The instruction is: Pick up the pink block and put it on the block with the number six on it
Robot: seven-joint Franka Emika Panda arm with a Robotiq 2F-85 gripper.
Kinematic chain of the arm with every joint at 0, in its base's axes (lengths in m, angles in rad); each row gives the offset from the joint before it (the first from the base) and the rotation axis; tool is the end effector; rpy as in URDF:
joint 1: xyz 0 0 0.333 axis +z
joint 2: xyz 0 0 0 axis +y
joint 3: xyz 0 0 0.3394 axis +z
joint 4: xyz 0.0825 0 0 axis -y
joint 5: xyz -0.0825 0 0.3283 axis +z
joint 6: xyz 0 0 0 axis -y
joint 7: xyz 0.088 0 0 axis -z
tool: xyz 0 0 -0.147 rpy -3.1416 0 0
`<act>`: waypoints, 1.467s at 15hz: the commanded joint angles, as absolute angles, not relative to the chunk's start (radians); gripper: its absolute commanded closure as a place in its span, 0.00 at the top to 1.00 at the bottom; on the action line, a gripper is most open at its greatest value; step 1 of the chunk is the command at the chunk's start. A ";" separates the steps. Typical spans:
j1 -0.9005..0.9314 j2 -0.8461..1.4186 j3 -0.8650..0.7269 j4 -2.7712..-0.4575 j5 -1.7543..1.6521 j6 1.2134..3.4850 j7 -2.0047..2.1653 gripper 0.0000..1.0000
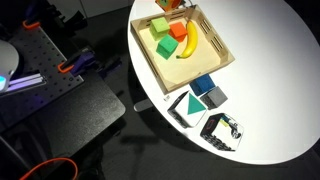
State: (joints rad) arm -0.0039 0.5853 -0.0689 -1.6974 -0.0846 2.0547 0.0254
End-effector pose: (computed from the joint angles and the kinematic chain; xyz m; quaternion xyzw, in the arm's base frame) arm 0.6097 -0.0479 0.2565 0.9918 -0.0214 -0.1145 0.0518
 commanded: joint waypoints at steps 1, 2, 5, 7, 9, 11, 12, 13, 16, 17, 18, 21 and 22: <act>-0.001 0.608 -0.062 -1.660 -0.102 2.039 0.026 0.80; -0.001 0.606 -0.061 -1.663 -0.101 2.039 0.025 0.79; -0.005 0.586 -0.062 -1.681 -0.097 2.043 0.023 0.95; -0.012 0.570 -0.058 -1.696 -0.087 2.053 0.016 1.00; -0.022 0.552 -0.051 -1.711 -0.070 2.069 0.002 1.00; -0.033 0.530 -0.043 -1.725 -0.048 2.075 -0.011 1.00; -0.036 0.520 -0.041 -1.731 -0.038 2.070 -0.014 1.00; -0.040 0.510 -0.039 -1.737 -0.028 2.064 -0.018 1.00; -0.044 0.474 -0.034 -1.769 -0.010 2.042 -0.033 1.00; -0.044 0.463 -0.034 -1.779 -0.006 2.029 -0.037 1.00; -0.042 0.448 -0.034 -1.793 -0.005 2.006 -0.037 1.00; -0.037 0.399 -0.031 -1.840 -0.007 1.942 -0.037 1.00; -0.036 0.380 -0.031 -1.857 -0.008 1.922 -0.033 1.00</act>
State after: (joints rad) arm -0.0255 0.4604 -0.0436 -1.7859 -0.0238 1.9715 -0.0141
